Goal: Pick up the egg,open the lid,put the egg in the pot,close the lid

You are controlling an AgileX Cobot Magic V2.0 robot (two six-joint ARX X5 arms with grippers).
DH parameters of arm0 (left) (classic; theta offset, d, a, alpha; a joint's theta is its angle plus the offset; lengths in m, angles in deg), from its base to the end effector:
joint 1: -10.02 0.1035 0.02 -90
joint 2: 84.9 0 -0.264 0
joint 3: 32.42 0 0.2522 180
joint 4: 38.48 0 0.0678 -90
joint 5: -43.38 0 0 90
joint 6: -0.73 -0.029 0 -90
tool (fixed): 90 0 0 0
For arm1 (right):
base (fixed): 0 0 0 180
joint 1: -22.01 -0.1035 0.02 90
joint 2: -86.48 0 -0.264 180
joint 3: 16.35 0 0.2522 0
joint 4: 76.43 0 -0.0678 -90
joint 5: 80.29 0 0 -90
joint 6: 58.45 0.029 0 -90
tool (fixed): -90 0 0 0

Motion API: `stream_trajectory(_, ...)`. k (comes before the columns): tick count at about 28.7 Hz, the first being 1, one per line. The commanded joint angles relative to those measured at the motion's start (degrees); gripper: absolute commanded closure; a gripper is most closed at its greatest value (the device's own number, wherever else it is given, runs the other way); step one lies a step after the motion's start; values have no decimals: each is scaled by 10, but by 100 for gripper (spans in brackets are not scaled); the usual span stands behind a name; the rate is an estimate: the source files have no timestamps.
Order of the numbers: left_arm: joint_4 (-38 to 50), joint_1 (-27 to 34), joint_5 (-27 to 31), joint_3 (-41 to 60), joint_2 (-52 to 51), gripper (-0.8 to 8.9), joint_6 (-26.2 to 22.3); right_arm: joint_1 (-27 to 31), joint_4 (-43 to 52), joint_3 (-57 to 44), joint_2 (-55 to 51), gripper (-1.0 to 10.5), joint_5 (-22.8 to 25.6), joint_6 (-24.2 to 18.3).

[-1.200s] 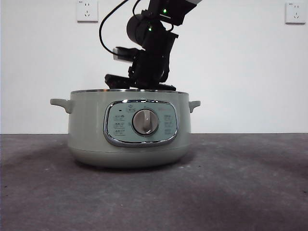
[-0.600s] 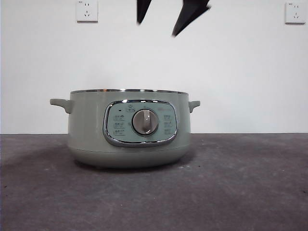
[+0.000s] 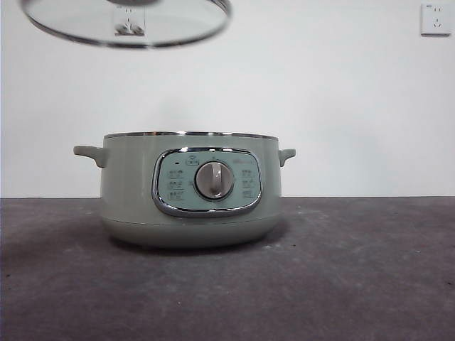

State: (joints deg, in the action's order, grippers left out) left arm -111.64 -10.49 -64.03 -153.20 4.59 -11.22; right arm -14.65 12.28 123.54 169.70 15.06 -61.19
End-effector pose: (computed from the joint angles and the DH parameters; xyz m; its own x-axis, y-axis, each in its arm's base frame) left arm 0.2819 -0.1147 0.4348 0.5607 -0.5292 -0.6369 0.6607 0.7495 -0.0412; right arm 0.1676 0.1214 0.5214 0.7129 0.4144 -0.5657 -0.5541 0.8273 -0.0923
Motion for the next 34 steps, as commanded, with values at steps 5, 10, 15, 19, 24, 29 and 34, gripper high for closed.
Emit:
stream_trajectory(5,89,-42,4,-2,88,822,-1,-1,-15,-24,-113,478,0,28)
stream_trajectory(10,101,-53,40,-2,125,822,-4,-1,-15,-83,-181,478,0,42)
stream_trajectory(15,118,-53,40,-2,148,822,-5,-1,-15,-178,-249,478,3,58)
stream_trajectory(19,126,-53,40,-2,158,822,-4,-1,-15,-247,-293,478,25,70)
stream_trajectory(24,128,-54,42,-2,172,822,-3,-1,-15,-311,-330,478,63,73)
stream_trajectory(29,128,-55,42,-2,189,822,-1,-1,-15,-336,-344,478,63,77)
stream_trajectory(34,127,-59,45,-2,203,822,-1,-1,-15,-338,-344,478,63,77)
